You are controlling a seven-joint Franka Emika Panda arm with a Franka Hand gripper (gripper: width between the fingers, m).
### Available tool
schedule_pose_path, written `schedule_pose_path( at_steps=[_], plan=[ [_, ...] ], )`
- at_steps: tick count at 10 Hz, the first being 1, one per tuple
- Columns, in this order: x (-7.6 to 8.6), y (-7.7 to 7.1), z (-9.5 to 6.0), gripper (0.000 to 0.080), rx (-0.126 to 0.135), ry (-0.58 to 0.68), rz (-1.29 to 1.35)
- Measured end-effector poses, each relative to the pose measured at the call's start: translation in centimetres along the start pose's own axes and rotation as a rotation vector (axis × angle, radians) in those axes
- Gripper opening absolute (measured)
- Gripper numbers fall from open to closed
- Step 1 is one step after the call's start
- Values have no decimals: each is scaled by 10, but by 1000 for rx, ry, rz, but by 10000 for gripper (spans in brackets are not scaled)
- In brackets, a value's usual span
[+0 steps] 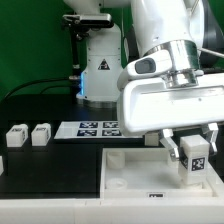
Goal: Assemble one leg
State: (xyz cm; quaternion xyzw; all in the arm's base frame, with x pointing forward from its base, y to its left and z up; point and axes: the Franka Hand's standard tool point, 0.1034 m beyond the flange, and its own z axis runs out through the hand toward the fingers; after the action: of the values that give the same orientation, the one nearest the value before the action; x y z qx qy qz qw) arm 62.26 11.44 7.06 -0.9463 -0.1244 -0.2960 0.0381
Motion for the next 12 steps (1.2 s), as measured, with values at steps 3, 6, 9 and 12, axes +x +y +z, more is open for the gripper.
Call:
schedule_pose_path(
  at_steps=[3,6,9,12],
  plan=[
    [0,2,-1,639,-1,-6,-1],
    [6,9,-9,648,-8,-3,-2],
    [3,8,-7,649,-6,-8,-2],
    [-3,18,1,649,-5,-55,-1]
  ],
)
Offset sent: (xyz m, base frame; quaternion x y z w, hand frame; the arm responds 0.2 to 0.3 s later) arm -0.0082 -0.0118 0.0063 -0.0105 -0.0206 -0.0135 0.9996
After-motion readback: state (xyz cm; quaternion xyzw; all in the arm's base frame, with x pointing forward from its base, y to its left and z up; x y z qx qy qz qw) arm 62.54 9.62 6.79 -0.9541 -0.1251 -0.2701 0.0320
